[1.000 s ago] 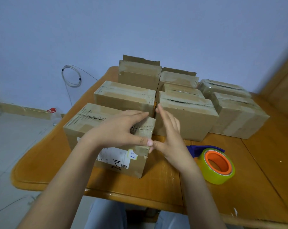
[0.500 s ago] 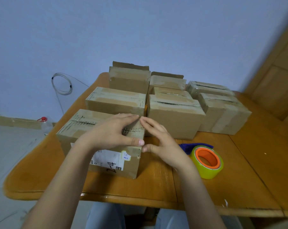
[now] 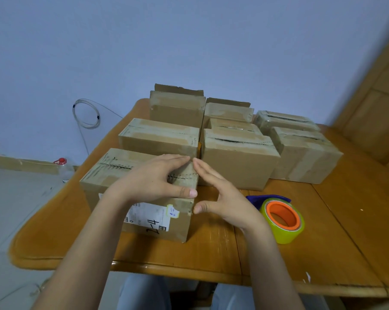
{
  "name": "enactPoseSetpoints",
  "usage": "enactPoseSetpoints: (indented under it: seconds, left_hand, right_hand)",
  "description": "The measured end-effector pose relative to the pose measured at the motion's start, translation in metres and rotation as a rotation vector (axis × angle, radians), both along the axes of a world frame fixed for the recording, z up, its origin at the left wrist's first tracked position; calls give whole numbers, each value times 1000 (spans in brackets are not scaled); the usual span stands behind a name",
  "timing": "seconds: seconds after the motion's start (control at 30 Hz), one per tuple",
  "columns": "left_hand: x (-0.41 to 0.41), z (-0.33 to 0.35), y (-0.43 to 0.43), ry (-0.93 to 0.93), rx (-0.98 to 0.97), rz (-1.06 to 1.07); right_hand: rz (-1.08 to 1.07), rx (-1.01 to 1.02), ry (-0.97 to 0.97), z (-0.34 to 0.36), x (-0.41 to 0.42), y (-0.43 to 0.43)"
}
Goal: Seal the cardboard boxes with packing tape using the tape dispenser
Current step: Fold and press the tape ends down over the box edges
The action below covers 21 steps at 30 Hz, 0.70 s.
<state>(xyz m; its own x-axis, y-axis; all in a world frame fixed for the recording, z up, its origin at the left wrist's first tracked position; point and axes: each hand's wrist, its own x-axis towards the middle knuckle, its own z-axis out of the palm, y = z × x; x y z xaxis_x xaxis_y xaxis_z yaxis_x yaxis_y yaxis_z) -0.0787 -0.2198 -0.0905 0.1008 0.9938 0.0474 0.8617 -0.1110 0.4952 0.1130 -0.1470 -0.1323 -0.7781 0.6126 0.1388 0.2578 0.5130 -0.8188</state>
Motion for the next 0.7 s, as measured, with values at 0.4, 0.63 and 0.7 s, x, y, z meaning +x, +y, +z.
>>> enactPoseSetpoints:
  seconds: [0.4, 0.63, 0.7]
  left_hand:
    - [2, -1, 2, 14, 6, -5]
    - [3, 0, 0, -42, 11, 9]
    - [5, 2, -2, -51, 2, 21]
  right_hand:
    - [-165, 330, 25, 18, -14, 11]
    - [-104, 152, 122, 3, -2, 8]
    - [-60, 97, 90, 4, 5, 11]
